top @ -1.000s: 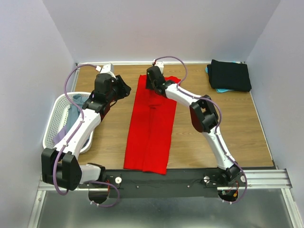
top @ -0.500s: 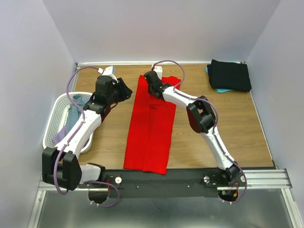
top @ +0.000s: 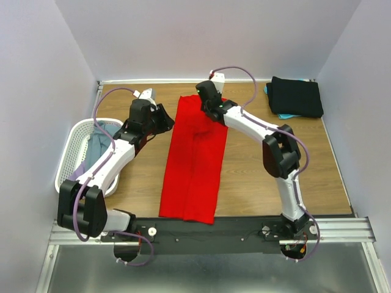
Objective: Fold and stack the t-shirts
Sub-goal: Fold the tshirt
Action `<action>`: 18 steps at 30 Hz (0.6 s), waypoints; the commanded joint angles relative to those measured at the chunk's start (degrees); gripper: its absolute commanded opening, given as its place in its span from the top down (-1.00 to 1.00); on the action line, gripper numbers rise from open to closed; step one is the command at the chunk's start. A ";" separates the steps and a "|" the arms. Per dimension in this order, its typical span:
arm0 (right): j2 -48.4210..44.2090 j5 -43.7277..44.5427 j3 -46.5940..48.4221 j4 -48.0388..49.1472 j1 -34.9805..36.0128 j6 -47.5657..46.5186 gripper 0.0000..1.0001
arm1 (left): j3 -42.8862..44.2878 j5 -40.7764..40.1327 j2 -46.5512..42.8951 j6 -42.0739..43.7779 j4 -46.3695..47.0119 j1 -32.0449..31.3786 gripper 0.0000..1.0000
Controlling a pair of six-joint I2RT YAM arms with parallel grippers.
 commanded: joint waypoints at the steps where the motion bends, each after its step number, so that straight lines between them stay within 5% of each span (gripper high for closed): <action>1: -5.40 4.57 -6.81 -0.75 -1.15 2.46 0.92 | -0.62 1.85 1.62 0.43 1.07 -1.24 0.03; 18: -25.87 5.19 -36.88 -0.84 -9.23 8.00 0.90 | -0.88 2.38 5.31 1.22 1.07 -6.07 0.02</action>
